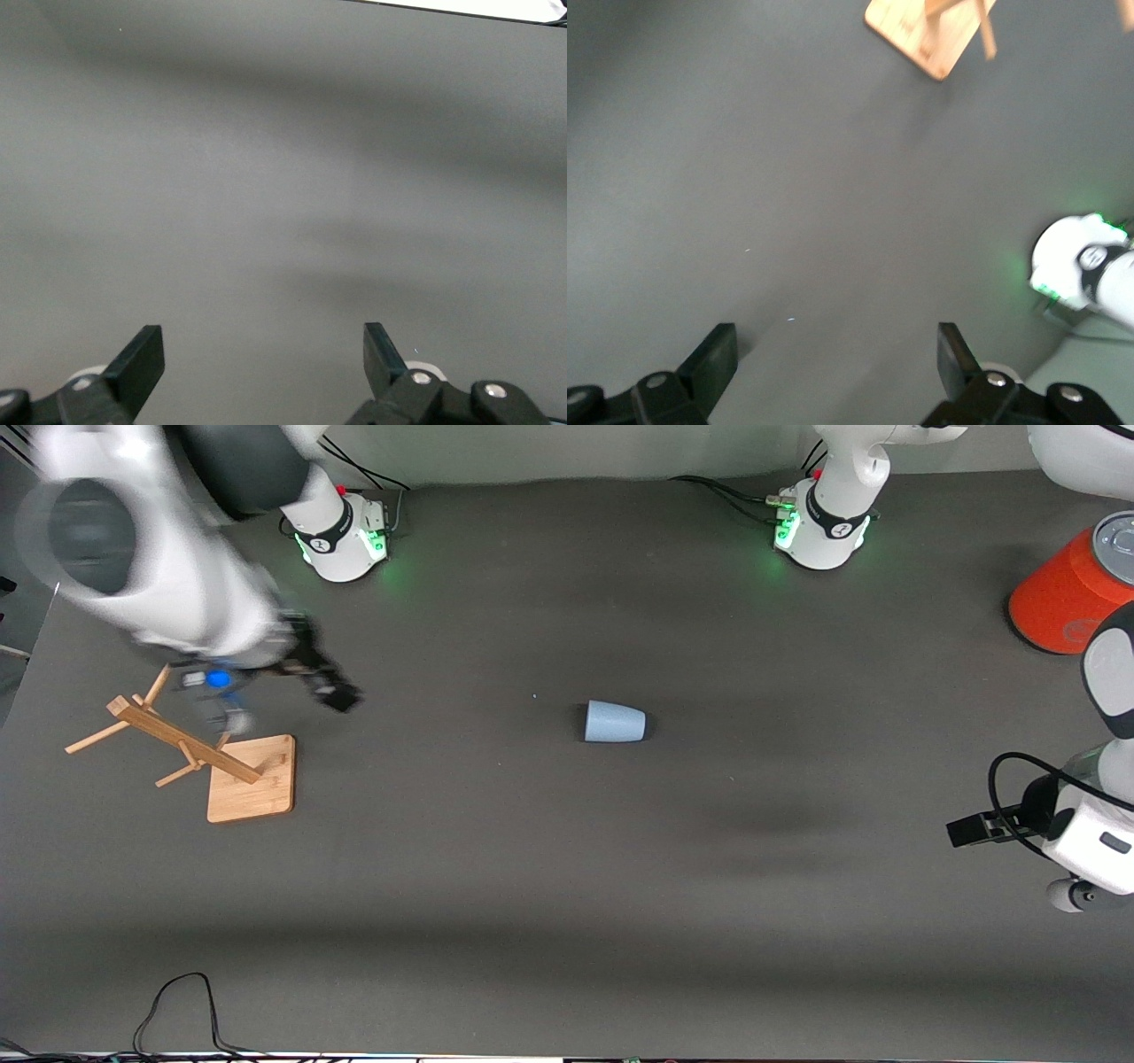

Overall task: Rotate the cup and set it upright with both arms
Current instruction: 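Withdraw the right gripper while the left gripper reaches the lying cup, then grasp the lying blue cup by its rim with the left gripper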

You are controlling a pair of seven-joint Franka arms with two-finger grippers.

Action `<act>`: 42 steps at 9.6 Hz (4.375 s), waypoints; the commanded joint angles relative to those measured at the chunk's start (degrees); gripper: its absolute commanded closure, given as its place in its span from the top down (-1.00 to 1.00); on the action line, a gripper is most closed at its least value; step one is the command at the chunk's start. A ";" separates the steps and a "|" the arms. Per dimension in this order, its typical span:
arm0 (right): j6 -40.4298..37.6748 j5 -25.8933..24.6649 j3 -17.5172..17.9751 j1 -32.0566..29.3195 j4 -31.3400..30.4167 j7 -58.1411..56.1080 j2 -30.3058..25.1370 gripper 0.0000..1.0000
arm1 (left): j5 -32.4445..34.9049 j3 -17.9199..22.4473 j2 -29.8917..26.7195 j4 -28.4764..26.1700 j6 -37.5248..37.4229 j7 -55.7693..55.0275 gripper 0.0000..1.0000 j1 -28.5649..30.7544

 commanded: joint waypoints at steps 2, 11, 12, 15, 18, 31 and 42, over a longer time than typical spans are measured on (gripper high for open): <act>3.93 -2.36 8.33 -15.66 -8.99 -20.46 -8.59 1.00 | 0.48 0.57 -0.54 -0.50 -0.66 0.28 1.00 0.15; 14.75 -5.18 12.14 -28.72 -13.05 -65.96 -10.99 1.00 | 0.48 -0.39 -2.73 -0.33 -5.84 -1.39 1.00 -3.42; 14.75 -5.18 12.14 -28.81 -13.05 -65.96 -10.99 1.00 | 0.75 -0.40 -3.61 -0.41 -6.98 -4.35 1.00 -7.45; 14.75 -5.18 18.72 -35.92 -13.14 -65.34 -10.81 1.00 | 1.80 -0.57 -3.10 -1.02 -8.83 -18.73 1.00 -21.07; 14.75 -5.53 18.65 -34.96 -13.05 -65.17 -10.72 1.00 | 3.30 -0.40 -1.96 -2.17 -9.01 -32.89 1.00 -36.63; 15.81 -6.41 18.12 -33.73 -13.05 -65.69 -10.11 1.00 | 26.05 -0.40 25.91 2.58 -2.60 -32.27 0.95 -57.42; 16.42 -6.50 18.12 -33.55 -12.70 -65.87 -9.49 1.00 | 27.38 0.92 25.47 -0.68 -1.89 -27.94 -1.00 -56.28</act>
